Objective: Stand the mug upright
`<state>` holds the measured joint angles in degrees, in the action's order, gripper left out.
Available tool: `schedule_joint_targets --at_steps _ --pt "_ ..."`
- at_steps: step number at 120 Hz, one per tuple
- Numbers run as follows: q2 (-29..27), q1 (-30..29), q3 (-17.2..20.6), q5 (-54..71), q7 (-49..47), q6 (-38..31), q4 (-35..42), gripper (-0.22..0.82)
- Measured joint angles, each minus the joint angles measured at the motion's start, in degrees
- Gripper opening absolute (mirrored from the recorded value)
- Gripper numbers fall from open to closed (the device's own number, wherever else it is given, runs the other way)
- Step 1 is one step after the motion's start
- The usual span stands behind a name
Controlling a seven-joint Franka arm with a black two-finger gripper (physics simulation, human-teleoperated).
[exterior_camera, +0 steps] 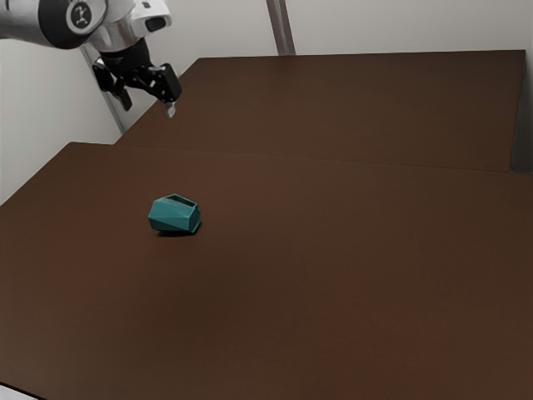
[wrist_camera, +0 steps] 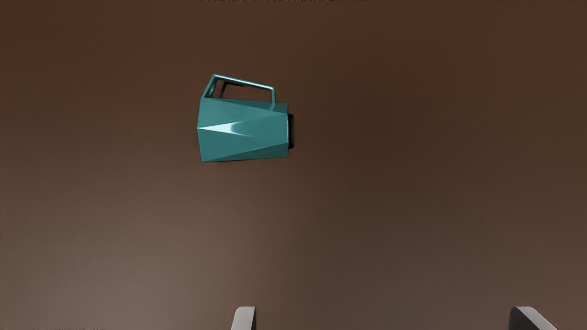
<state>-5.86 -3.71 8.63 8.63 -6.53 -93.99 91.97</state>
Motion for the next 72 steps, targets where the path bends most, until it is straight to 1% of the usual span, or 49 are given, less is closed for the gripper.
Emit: schedule_joint_targets --at_steps 16,24,40,52,72 --pt "-0.1 0.0 0.0 -0.1 -0.6 -1.1 0.7 0.60" --pt "0.2 -0.8 -0.1 0.0 -0.9 -2.2 2.7 0.60" --pt "1.0 -5.3 -0.1 -1.1 -1.3 -4.1 5.8 0.60" --pt "1.6 -8.6 -0.1 -5.6 -1.6 -5.0 8.3 0.60" --pt "7.3 -17.5 -0.2 -13.0 -1.8 -5.8 9.1 0.60"
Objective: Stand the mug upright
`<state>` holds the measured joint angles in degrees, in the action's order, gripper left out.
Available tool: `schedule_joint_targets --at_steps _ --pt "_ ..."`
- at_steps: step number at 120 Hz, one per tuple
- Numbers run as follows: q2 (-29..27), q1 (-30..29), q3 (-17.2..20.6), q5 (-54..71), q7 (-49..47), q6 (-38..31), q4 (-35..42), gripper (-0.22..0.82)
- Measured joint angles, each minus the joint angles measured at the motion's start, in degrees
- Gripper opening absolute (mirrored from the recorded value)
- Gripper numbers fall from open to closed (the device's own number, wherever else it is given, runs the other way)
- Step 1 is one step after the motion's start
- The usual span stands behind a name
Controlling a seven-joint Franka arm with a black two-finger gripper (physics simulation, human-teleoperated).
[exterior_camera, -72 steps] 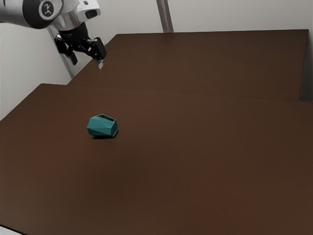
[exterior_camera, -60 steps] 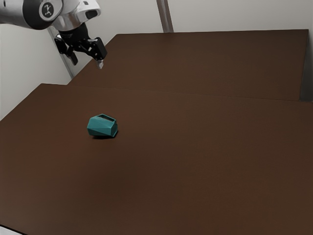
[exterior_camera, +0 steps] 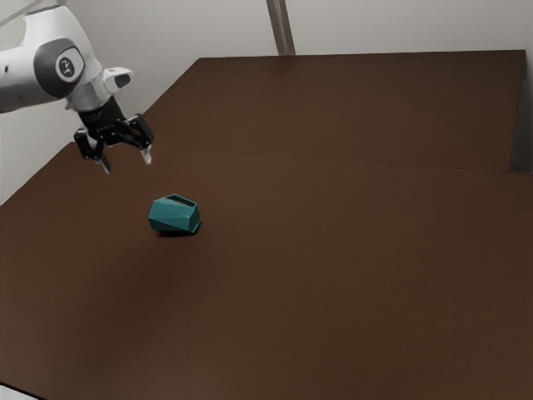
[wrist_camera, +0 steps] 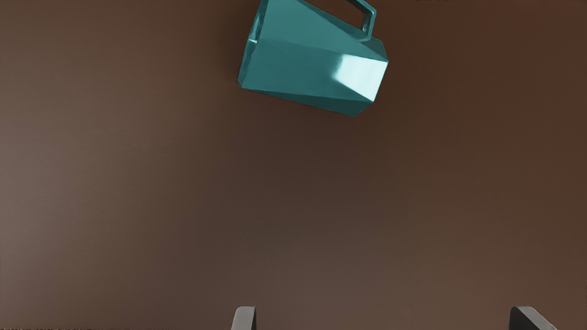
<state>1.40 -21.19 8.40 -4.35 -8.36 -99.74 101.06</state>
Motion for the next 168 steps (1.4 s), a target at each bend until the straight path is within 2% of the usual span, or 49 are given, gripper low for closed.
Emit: schedule_joint_targets --at_steps 13,28,43,60,99,123,168 --pt "4.1 -4.7 -0.1 -5.2 0.4 0.0 -0.7 0.60" --pt "9.3 -7.1 -0.1 -10.1 1.8 0.1 -2.1 0.60" --pt "14.0 -7.5 -0.3 -12.6 3.4 0.2 -4.5 0.60" --pt "18.9 -7.7 -2.4 -14.0 5.6 0.2 -7.8 0.60" --pt "32.3 -7.7 -2.5 -15.7 10.5 0.0 -21.6 0.60" --pt "35.1 -7.6 -2.3 -16.7 13.1 -0.4 -24.8 0.60" --pt "37.4 -7.1 -2.2 -22.2 16.3 -1.2 -23.5 0.60"
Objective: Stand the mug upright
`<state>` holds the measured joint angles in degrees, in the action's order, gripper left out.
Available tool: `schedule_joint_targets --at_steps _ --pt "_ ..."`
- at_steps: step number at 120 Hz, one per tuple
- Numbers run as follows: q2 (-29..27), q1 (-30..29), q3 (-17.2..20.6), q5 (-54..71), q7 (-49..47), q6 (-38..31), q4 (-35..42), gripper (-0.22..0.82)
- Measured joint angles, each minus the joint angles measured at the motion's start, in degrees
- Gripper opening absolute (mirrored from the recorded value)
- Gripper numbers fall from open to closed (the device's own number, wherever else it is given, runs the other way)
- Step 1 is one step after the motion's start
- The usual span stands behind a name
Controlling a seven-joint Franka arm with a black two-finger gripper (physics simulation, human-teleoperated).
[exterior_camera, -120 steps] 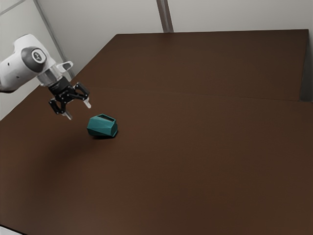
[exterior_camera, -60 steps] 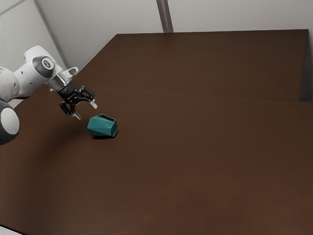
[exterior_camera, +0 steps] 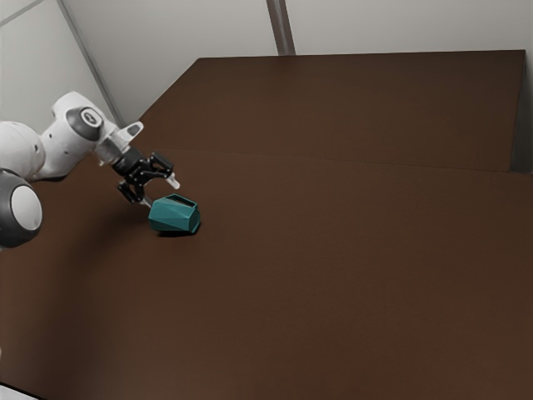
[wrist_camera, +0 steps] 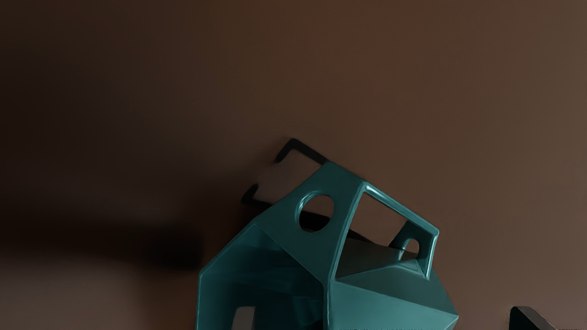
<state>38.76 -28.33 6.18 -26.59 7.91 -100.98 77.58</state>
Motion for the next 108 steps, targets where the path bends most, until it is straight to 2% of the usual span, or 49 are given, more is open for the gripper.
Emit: schedule_joint_targets --at_steps 25,30,49,58,82,108 --pt "0.0 0.2 0.1 -3.0 1.0 -0.2 2.0 0.59" --pt "0.0 0.2 0.1 -3.3 1.2 -0.2 2.1 0.52" --pt "-0.2 0.5 0.1 -3.5 1.6 -0.2 2.1 0.16" --pt "-0.4 0.5 0.1 -3.5 1.7 0.0 2.0 0.04" --pt "-1.6 0.9 0.7 -3.4 1.9 0.3 1.6 -0.11" --pt "-1.8 1.6 1.3 -3.3 1.7 0.2 1.8 -0.17"
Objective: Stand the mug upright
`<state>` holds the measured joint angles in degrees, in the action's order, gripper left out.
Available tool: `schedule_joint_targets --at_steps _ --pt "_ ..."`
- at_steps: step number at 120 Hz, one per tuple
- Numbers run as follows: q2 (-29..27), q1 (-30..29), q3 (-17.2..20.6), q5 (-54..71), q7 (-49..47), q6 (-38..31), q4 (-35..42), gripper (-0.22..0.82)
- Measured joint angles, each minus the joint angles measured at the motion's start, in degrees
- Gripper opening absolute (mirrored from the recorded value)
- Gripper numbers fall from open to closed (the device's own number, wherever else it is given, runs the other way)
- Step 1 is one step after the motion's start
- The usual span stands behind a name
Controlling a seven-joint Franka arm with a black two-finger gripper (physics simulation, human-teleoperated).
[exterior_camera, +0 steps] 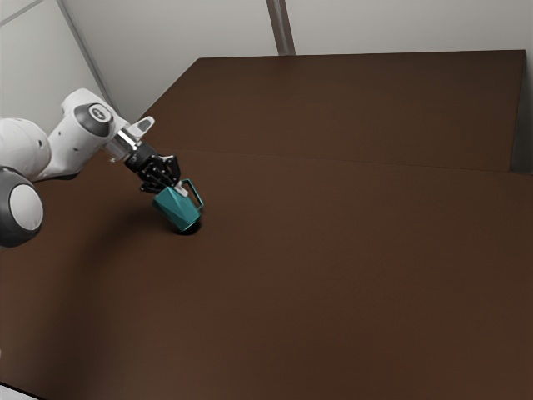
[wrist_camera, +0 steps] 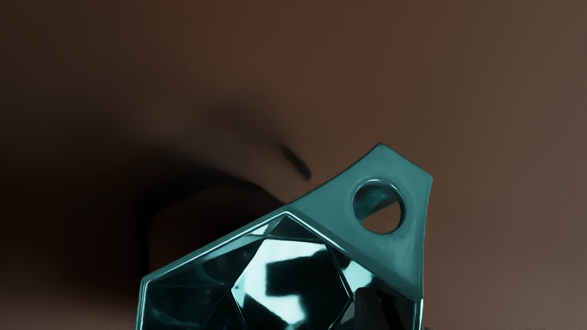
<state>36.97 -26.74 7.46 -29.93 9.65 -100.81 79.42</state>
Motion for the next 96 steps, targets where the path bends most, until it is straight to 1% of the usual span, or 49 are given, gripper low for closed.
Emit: schedule_joint_targets --at_steps 16,35,48,56,67,78,96 --pt "-0.9 0.8 0.0 0.8 -0.3 -0.2 0.2 -0.18" --pt "-6.4 4.5 0.0 6.0 -1.4 -0.5 2.7 -0.18" --pt "-12.5 8.1 0.0 11.1 -2.7 -3.6 10.2 -0.18" --pt "-15.9 9.9 0.7 14.9 -4.0 -5.4 13.1 -0.18" --pt "-21.0 12.5 1.3 20.3 -6.0 -9.2 20.0 -0.18" --pt "-25.4 14.8 2.7 26.3 -8.4 -12.6 24.8 -0.18" --pt "-31.3 17.4 3.2 31.3 -12.6 -17.4 32.3 -0.18"
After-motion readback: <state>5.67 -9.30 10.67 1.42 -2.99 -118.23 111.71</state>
